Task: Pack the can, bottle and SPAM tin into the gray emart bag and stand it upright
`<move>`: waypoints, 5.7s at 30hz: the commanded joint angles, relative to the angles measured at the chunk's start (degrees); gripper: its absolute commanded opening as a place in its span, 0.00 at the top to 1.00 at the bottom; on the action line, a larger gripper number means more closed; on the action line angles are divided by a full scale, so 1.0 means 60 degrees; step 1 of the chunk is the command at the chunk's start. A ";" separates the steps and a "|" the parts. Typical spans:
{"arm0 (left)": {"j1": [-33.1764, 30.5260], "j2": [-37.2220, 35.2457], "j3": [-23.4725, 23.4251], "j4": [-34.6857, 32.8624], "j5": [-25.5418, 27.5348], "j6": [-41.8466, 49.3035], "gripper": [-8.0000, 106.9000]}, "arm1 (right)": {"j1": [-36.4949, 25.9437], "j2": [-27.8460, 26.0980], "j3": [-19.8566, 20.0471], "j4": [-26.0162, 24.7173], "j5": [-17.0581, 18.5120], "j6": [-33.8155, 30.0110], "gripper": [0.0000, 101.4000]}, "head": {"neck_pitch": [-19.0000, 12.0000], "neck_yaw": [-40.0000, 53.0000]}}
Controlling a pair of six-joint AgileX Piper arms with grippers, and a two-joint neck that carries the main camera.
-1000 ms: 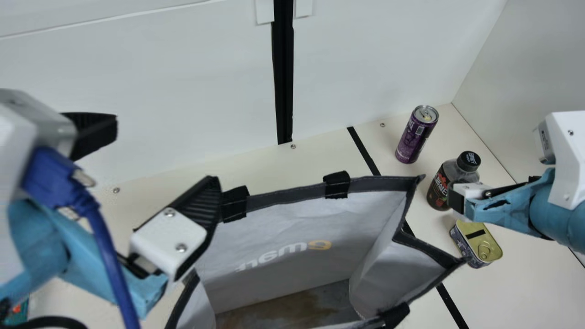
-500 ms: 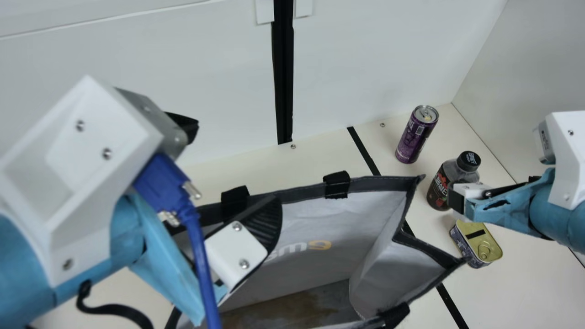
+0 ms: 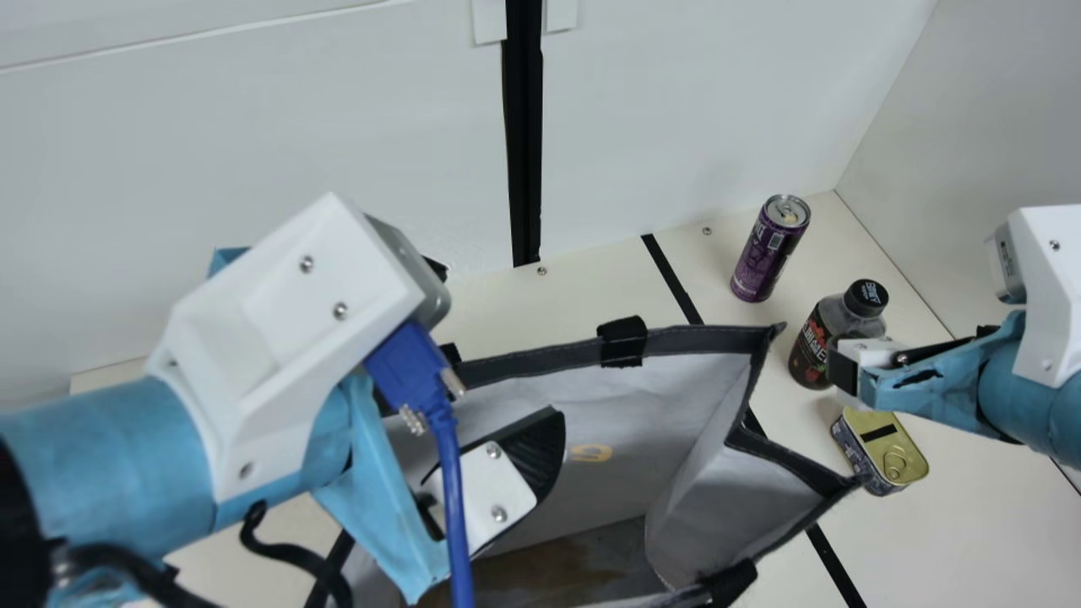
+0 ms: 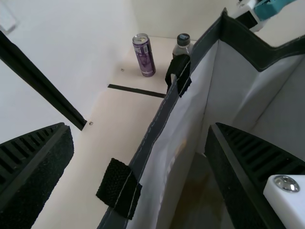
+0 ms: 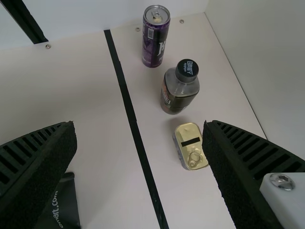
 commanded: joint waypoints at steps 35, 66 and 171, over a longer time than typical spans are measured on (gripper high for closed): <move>-0.0092 0.0492 0.0541 0.1276 0.0004 -0.0537 1.00 | 0.0000 0.0000 0.0000 0.0000 0.0000 0.0000 0.06 | -0.0216 -0.0023; -0.0745 -0.1482 0.1764 0.7689 0.0004 -0.5102 1.00 | 0.0000 0.0000 0.0000 0.0000 0.0000 0.0000 0.06 | -0.0216 -0.0023; -0.0330 -0.2576 0.9390 0.5616 -0.5610 -1.1611 1.00 | 0.0000 0.0000 0.0000 0.0000 0.0000 0.0000 0.06 | -0.0216 -0.0023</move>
